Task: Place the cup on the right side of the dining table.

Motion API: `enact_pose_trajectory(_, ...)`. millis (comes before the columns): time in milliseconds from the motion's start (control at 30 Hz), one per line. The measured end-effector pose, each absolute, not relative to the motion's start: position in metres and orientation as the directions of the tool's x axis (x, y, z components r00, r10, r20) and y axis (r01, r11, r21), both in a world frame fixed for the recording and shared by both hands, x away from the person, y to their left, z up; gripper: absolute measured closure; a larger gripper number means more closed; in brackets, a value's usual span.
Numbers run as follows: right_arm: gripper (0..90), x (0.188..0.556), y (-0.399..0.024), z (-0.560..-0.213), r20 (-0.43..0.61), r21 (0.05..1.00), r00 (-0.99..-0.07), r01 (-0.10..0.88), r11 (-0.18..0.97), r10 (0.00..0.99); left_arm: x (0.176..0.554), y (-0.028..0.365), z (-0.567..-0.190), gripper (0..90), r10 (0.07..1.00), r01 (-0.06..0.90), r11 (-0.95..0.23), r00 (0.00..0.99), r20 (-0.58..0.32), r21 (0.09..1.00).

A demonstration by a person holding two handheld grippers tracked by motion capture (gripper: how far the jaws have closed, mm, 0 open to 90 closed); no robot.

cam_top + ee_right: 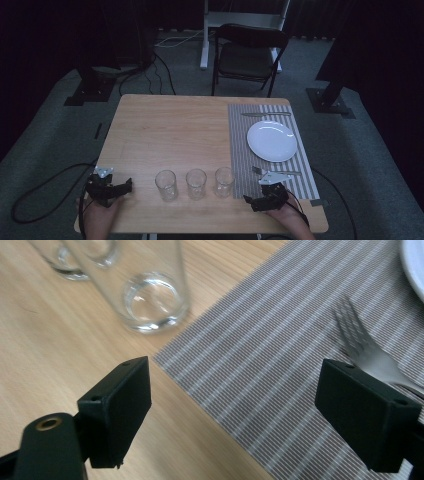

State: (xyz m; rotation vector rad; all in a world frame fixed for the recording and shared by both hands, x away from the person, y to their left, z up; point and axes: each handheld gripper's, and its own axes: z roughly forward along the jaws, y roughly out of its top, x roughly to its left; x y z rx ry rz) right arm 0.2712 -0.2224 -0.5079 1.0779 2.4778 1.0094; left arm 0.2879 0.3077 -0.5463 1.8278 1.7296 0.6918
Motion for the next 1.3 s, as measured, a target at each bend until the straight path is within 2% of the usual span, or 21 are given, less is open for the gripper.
enact_pose_trajectory(767, 14.4, 0.278, -0.169, -0.493, 0.044, 0.754, -0.785, 0.431, 0.496, 0.617, 0.288, 0.308, -0.546, 0.0, 0.999, 0.73, -0.044, 0.051, 0.01, 0.682)
enact_pose_trajectory(1300, 15.3, 0.288, -0.147, -0.486, 0.024, 0.776, -0.794, 0.398, 0.49, 0.607, 0.288, 0.308, -0.546, 0.0, 0.999, 0.731, -0.046, 0.053, 0.011, 0.681)
